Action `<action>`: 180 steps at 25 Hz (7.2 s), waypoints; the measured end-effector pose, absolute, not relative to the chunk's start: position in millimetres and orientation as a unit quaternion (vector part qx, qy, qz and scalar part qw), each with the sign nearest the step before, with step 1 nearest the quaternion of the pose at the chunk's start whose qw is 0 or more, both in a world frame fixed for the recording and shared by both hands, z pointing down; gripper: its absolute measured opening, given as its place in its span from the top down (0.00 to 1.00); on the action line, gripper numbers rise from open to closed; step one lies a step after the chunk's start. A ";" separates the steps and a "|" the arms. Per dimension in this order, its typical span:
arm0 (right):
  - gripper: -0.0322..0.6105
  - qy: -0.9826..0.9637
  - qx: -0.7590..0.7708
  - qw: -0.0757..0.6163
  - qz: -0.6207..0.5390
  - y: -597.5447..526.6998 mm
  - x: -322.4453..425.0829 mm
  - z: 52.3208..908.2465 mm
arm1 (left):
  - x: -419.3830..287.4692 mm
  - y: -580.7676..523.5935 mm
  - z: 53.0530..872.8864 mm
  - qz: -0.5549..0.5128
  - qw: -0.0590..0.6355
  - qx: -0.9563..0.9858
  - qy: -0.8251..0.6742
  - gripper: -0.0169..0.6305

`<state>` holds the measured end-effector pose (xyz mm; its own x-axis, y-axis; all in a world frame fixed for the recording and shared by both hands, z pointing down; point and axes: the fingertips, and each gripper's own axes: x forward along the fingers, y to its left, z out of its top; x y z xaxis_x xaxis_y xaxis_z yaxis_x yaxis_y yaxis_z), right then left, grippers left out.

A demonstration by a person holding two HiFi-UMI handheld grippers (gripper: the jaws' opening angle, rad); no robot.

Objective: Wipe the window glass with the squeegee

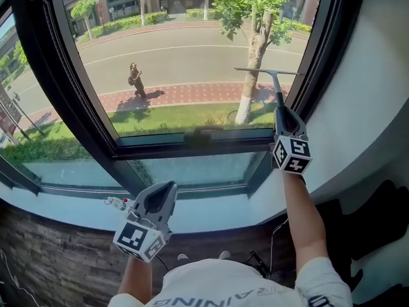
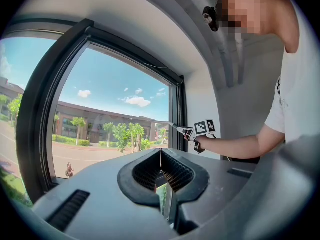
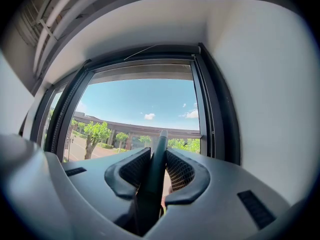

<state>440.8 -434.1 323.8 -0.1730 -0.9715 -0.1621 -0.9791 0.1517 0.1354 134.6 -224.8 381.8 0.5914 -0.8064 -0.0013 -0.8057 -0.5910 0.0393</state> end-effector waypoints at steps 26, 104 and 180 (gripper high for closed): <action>0.79 0.763 -0.643 -0.024 0.057 -427.8 443.1 420.0 | 141.2 -230.4 390.3 0.004 0.027 0.891 -0.453 0.95; 0.79 0.789 -0.612 -0.051 -0.017 -360.9 453.4 561.9 | 159.7 -218.1 424.4 0.058 0.049 0.866 -0.494 0.95; 0.79 0.726 -0.624 0.141 0.253 -437.6 232.2 111.0 | -42.0 -245.8 377.9 0.002 0.001 0.891 -0.454 0.95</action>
